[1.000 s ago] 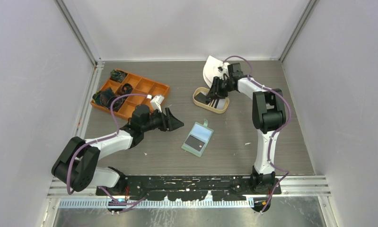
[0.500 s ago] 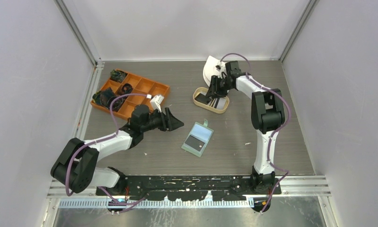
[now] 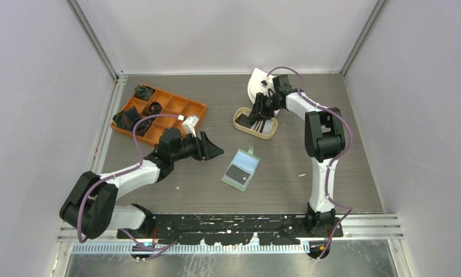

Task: Put the credit cards into the card holder
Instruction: Pick up the credit card from the storage box.

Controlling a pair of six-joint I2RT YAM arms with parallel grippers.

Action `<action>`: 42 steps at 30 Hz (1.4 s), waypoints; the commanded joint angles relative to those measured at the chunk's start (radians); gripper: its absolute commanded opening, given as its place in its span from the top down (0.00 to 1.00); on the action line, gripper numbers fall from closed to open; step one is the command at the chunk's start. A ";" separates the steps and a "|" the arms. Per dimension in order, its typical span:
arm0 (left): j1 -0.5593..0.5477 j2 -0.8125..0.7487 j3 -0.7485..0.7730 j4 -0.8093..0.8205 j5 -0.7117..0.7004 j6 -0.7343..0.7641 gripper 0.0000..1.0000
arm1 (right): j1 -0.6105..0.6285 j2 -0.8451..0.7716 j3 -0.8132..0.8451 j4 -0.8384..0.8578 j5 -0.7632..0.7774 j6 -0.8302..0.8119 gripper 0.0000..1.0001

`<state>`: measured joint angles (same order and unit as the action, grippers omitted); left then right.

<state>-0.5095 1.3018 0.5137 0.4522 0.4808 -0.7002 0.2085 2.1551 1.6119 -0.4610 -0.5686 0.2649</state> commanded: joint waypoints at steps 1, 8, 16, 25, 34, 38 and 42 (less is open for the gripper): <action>0.005 -0.035 -0.003 0.020 0.015 -0.001 0.44 | 0.010 -0.015 0.002 0.065 -0.089 0.095 0.63; 0.005 -0.031 -0.003 0.023 0.013 -0.003 0.45 | 0.011 -0.001 -0.006 0.085 -0.077 0.120 0.74; 0.005 -0.026 -0.022 0.089 0.029 -0.047 0.45 | 0.004 -0.010 -0.005 0.098 -0.084 0.100 0.99; 0.003 -0.004 -0.086 0.341 0.010 -0.242 0.44 | -0.064 -0.221 -0.097 0.207 -0.188 0.121 0.99; -0.040 0.094 -0.111 0.721 -0.143 -0.462 0.44 | -0.072 -0.411 -0.360 0.534 -0.387 0.404 0.99; -0.064 0.158 -0.083 0.843 -0.235 -0.502 0.44 | -0.068 -0.502 -0.495 0.754 -0.434 0.589 0.99; -0.079 0.197 -0.033 0.851 -0.300 -0.508 0.44 | -0.051 -0.593 -0.548 0.791 -0.437 0.613 0.99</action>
<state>-0.5732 1.4734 0.4126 1.1465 0.2874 -1.1748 0.1417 1.6859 1.0916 0.1406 -0.9482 0.7666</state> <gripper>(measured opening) 0.563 0.033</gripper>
